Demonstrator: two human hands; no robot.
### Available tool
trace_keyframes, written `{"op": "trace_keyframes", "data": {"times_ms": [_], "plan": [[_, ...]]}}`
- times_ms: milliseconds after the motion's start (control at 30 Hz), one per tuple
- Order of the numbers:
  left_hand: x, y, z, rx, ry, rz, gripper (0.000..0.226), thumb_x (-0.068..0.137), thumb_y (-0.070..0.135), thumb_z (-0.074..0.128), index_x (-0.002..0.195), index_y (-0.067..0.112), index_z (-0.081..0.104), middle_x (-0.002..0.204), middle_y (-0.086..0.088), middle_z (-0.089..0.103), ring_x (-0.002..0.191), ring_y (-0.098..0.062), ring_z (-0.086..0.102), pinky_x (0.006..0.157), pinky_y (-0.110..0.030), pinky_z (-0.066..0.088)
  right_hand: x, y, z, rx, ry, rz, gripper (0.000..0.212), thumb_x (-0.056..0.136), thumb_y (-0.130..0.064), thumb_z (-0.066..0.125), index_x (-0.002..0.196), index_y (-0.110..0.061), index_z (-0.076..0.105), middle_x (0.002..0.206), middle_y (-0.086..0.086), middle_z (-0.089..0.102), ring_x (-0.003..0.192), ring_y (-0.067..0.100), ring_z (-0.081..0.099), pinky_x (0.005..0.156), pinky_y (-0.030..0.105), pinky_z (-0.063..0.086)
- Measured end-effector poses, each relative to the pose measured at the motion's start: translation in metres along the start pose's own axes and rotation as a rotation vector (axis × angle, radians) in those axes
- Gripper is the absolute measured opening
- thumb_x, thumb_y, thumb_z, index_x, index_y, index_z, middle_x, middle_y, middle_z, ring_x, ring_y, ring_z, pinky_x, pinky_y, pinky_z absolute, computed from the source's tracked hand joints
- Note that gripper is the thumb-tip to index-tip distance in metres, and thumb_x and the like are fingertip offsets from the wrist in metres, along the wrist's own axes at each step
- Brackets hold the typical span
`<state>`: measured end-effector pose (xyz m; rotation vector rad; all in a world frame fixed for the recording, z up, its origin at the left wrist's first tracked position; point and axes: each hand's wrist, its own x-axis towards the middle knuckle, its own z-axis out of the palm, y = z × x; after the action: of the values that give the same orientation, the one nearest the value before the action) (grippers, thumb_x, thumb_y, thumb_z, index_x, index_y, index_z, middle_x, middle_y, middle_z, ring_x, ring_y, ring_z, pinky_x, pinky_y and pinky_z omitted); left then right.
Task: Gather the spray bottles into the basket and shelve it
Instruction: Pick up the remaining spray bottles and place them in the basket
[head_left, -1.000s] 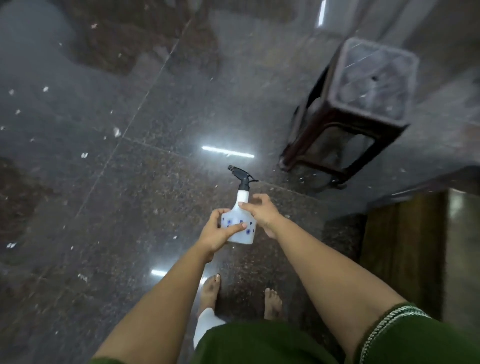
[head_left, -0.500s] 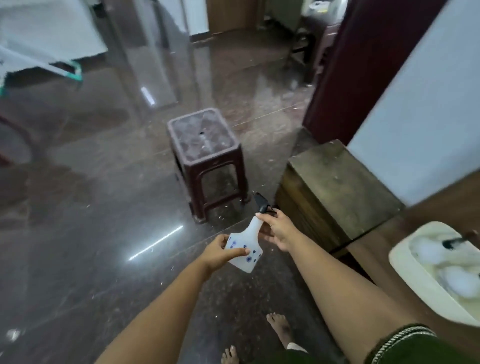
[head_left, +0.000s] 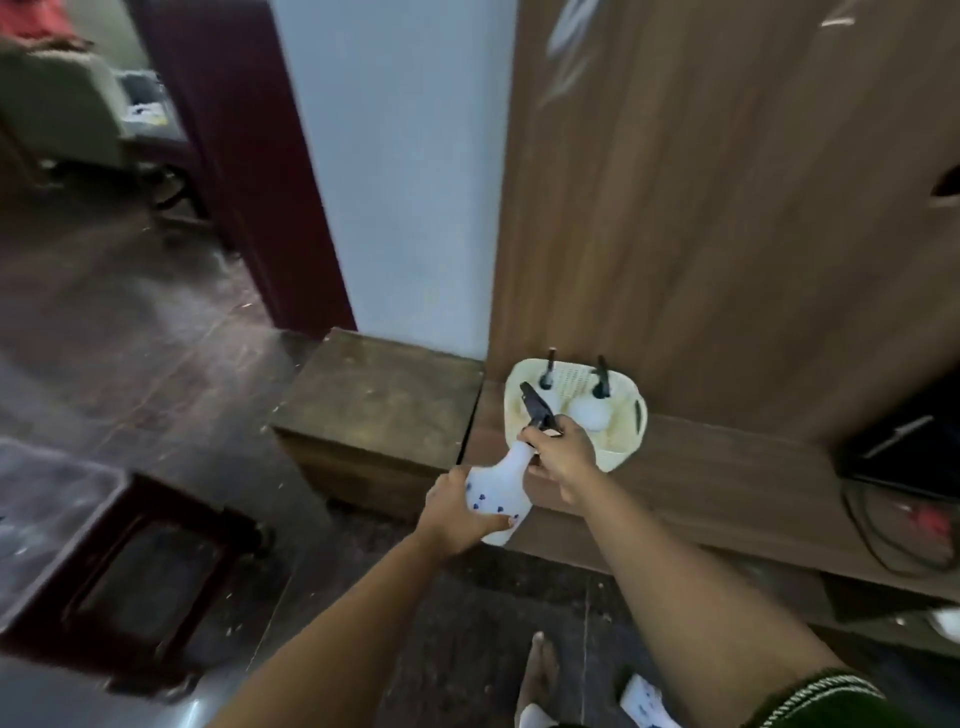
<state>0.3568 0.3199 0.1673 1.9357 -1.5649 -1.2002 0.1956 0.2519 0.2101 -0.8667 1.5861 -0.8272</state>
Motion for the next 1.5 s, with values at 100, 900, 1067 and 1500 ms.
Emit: {"op": "trace_keyframes", "data": {"times_ms": [100, 900, 1067, 1500], "plan": [[0.036, 0.037, 0.026, 0.075, -0.081, 0.071, 0.082, 0.062, 0.046, 0.082, 0.128, 0.016, 0.044, 0.125, -0.004, 0.048, 0.12, -0.024, 0.046, 0.097, -0.037, 0.043, 0.021, -0.005, -0.043, -0.035, 0.134, -0.029, 0.027, 0.071, -0.025, 0.07, 0.093, -0.014, 0.059, 0.097, 0.009, 0.066, 0.084, 0.02, 0.066, 0.07, 0.037, 0.061], [0.236, 0.082, 0.087, 0.243, -0.236, 0.123, 0.081, 0.092, 0.024, 0.06, 0.153, 0.016, 0.007, 0.155, -0.012, 0.029, 0.139, -0.028, 0.035, 0.111, -0.038, 0.032, 0.189, 0.002, -0.053, -0.536, 0.242, -0.281, 0.032, 0.096, -0.03, 0.049, 0.12, -0.008, 0.051, 0.128, 0.013, 0.046, 0.105, 0.027, 0.054, 0.091, 0.028, 0.041], [0.268, 0.067, 0.09, 0.488, -0.353, 0.133, 0.07, 0.097, 0.02, 0.048, 0.153, 0.012, 0.007, 0.154, -0.015, 0.028, 0.139, -0.029, 0.031, 0.11, -0.039, 0.032, 0.209, 0.029, -0.036, -0.576, 0.292, -0.191, 0.03, 0.094, -0.03, 0.051, 0.114, -0.007, 0.054, 0.109, 0.014, 0.049, 0.091, 0.031, 0.056, 0.077, 0.026, 0.038], [0.3, 0.047, 0.105, 0.61, -0.592, 0.134, 0.062, 0.097, 0.013, 0.047, 0.151, 0.011, 0.017, 0.154, -0.012, 0.031, 0.141, -0.03, 0.03, 0.111, -0.041, 0.032, 0.224, 0.069, -0.016, -0.622, 0.313, -0.144, 0.026, 0.094, -0.026, 0.052, 0.114, -0.009, 0.055, 0.103, 0.012, 0.048, 0.077, 0.016, 0.045, 0.07, 0.024, 0.038]]}}
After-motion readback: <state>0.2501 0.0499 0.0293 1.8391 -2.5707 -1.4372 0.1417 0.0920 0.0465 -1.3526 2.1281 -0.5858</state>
